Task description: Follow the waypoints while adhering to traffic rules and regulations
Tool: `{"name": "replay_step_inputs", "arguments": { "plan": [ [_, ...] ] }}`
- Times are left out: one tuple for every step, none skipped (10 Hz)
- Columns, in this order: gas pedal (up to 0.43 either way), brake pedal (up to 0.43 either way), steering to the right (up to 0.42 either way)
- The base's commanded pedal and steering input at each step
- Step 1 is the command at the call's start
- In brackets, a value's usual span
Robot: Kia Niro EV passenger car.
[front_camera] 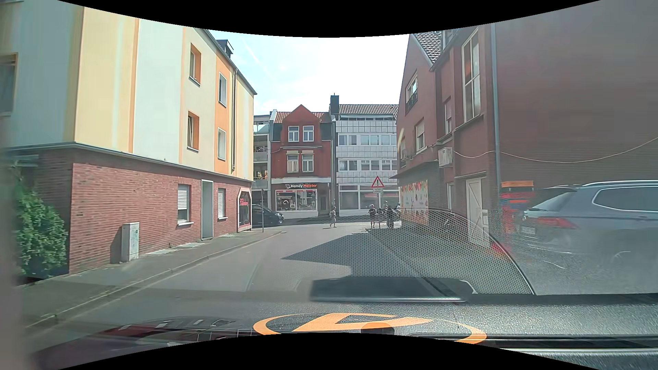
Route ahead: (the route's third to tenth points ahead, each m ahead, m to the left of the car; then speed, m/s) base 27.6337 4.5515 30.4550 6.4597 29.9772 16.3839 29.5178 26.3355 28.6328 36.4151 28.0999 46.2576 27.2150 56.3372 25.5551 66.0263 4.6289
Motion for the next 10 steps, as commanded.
{"name": "replay_step_inputs", "arguments": {
  "plan": [
    [0.0, 0.0, -0.01],
    [0.0, 0.0, -0.01],
    [0.0, 0.0, -0.011],
    [0.0, 0.012, -0.011],
    [0.0, 0.043, -0.012],
    [0.0, 0.134, -0.012],
    [0.0, 0.159, -0.011],
    [0.0, 0.189, -0.011],
    [0.0, 0.195, -0.012],
    [0.0, 0.195, -0.012]
  ]
}}
